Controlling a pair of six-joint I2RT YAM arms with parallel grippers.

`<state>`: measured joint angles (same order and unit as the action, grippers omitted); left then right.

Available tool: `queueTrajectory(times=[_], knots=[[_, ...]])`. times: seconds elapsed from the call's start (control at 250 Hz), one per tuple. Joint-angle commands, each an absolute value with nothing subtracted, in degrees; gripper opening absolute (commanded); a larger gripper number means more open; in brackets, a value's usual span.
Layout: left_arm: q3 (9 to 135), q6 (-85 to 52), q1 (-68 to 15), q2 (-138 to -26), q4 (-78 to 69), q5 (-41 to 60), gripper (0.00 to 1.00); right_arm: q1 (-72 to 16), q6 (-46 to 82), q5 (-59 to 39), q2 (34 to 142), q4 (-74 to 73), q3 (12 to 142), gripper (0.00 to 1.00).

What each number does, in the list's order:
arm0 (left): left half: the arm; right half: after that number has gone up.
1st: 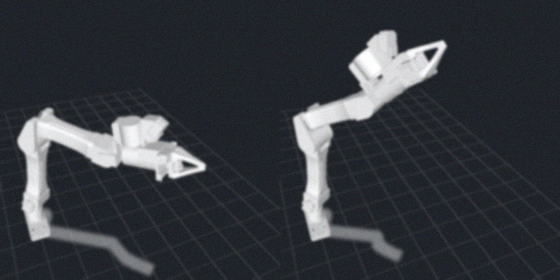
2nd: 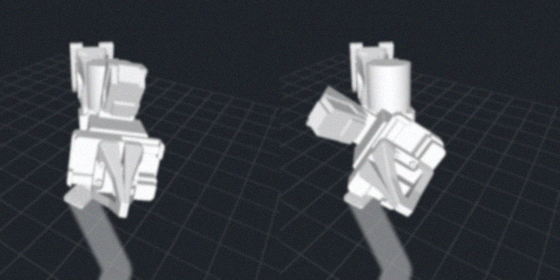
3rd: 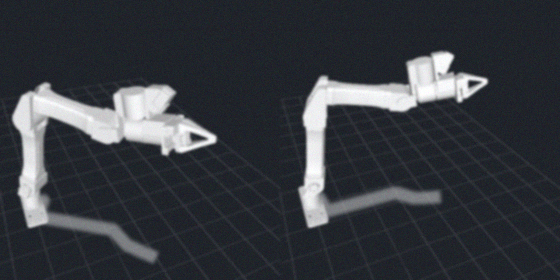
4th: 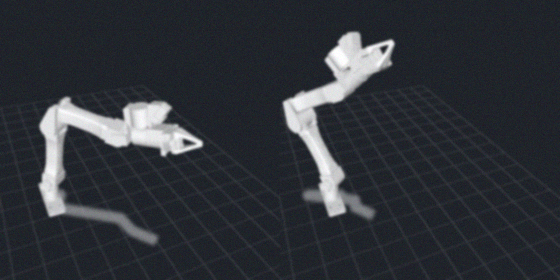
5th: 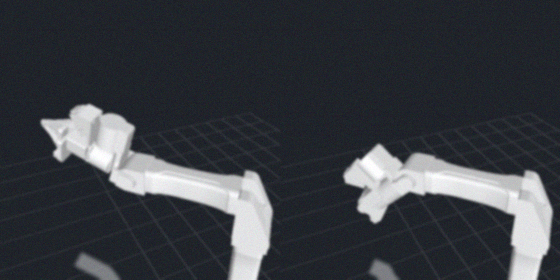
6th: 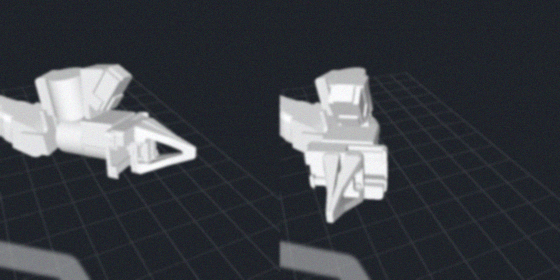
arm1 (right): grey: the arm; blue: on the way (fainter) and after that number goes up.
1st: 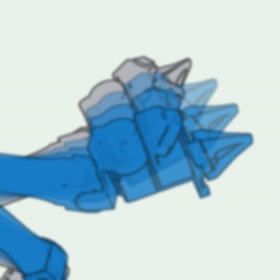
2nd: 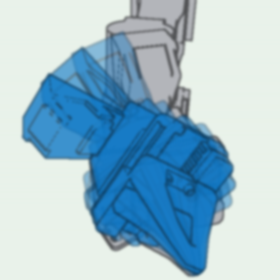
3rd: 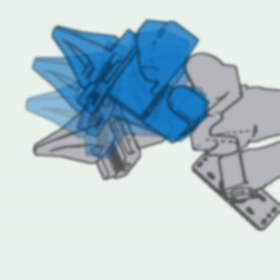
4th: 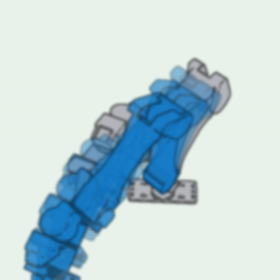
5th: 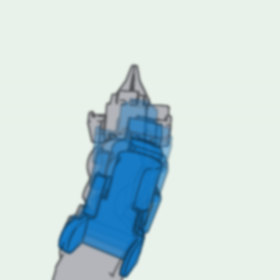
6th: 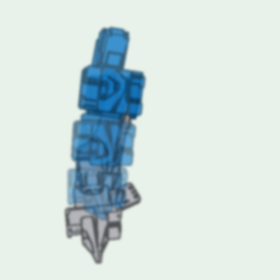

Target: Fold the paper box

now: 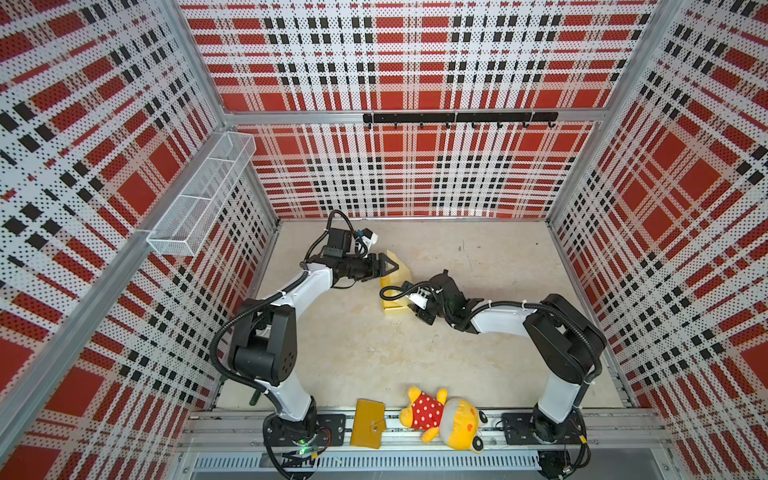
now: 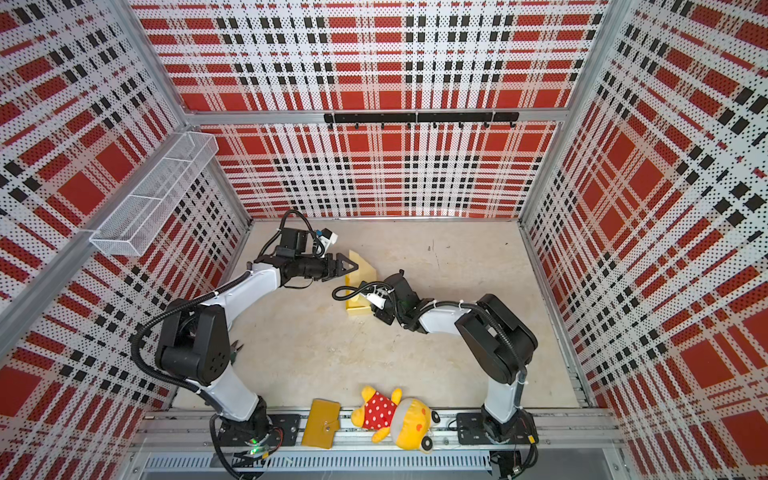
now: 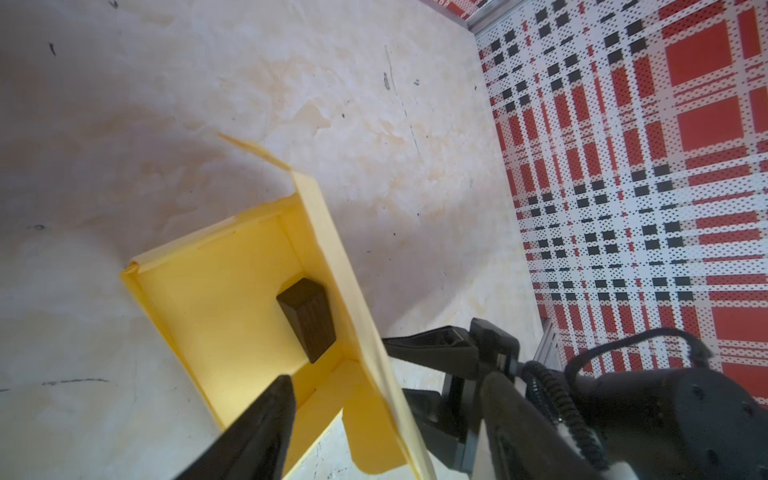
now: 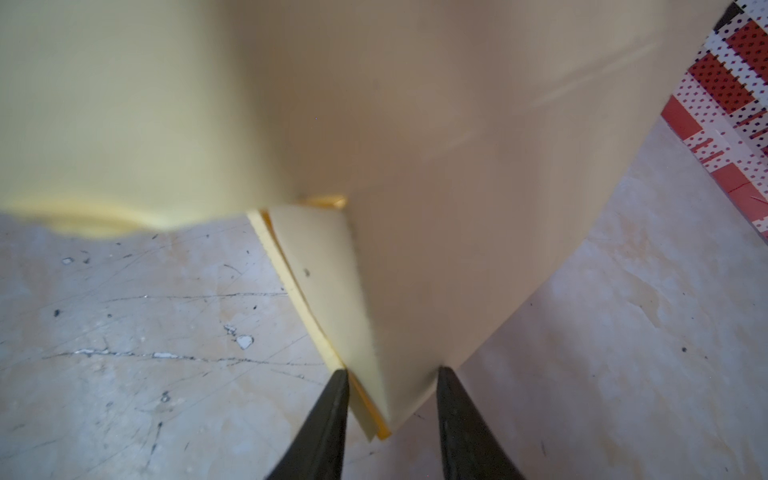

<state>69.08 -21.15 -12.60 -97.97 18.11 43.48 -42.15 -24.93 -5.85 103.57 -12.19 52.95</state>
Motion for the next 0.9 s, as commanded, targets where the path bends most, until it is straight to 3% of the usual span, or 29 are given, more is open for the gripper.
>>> queueTrajectory(times=[0.0, 0.896], knots=[[70.6, -22.0, -12.3, -99.5, 19.9, 43.2, 0.73, -42.6, -26.2, -5.4, 104.2, -14.2, 53.4, 0.37], [64.2, -19.6, -9.9, -101.1, 19.8, 35.2, 0.73, -43.4, -24.9, -5.3, 102.8, -12.8, 53.3, 0.37]])
